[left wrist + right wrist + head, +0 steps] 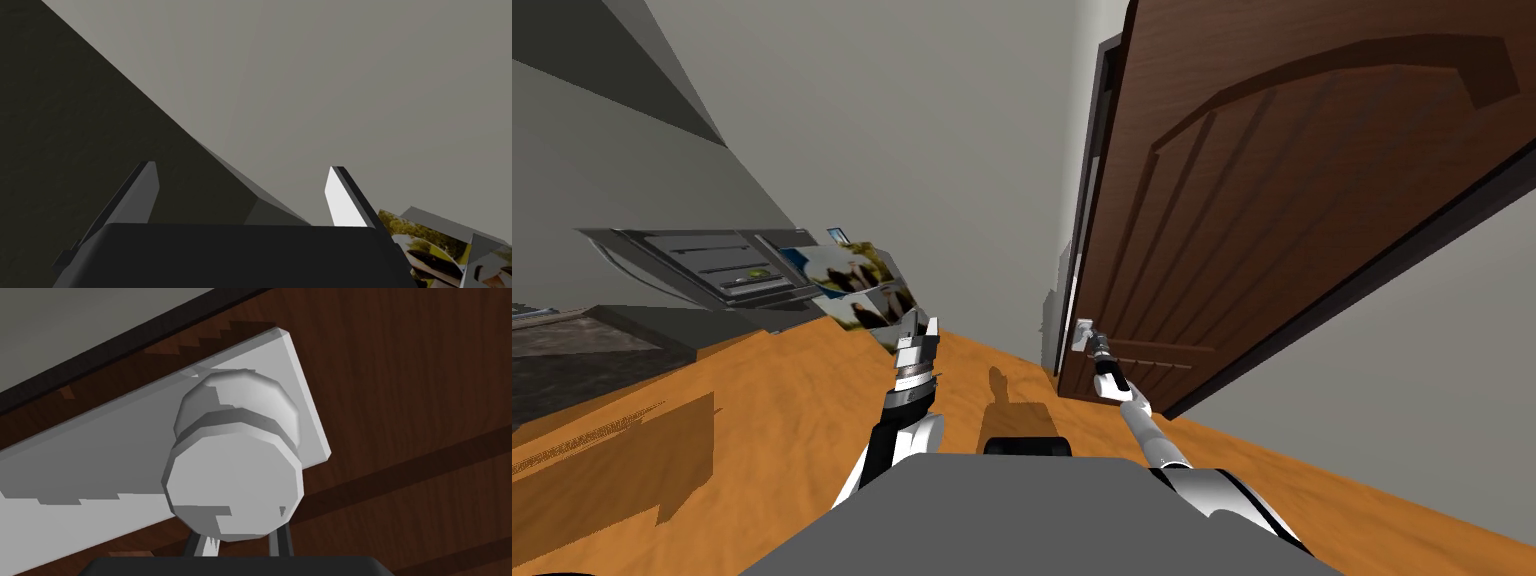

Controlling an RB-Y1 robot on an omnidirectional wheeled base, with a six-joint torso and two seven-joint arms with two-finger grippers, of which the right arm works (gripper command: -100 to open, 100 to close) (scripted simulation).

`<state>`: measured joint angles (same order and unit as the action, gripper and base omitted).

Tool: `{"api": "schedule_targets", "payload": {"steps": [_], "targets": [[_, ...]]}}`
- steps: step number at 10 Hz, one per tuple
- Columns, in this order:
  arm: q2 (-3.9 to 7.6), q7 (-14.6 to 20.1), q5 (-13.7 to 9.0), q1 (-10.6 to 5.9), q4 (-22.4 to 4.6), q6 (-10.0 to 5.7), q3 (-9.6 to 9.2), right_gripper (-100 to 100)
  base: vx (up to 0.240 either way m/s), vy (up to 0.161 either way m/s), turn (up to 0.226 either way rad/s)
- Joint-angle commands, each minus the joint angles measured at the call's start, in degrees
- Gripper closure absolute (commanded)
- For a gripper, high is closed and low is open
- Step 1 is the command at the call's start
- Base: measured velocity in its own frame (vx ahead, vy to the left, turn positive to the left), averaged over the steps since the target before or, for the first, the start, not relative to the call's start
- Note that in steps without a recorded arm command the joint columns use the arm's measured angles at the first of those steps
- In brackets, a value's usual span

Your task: Pull the door open

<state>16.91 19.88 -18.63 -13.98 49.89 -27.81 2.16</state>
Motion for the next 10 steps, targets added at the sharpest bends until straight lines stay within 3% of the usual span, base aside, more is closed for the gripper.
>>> {"api": "schedule_targets", "payload": {"steps": [1, 4, 6, 9, 10], "targets": [[-0.71, 1.58, -0.71, -1.03, 0.24, -0.34, -0.66, 100, -0.047, -0.026, 0.077], [-0.69, 3.95, -2.46, -1.3, -0.09, -0.34, -0.85, 100, -0.035, -0.022, 0.06], [-0.64, 7.89, -5.86, -1.83, -0.73, -0.34, -1.21, 100, -0.072, -0.046, 0.128], [-0.62, 11.01, -7.5, -2.09, -1.04, -0.34, -1.38, 100, -0.063, -0.027, 0.064], [-0.59, 12.96, -9.14, -2.35, -1.35, -0.34, -1.55, 100, -0.061, -0.031, 0.097]]}}
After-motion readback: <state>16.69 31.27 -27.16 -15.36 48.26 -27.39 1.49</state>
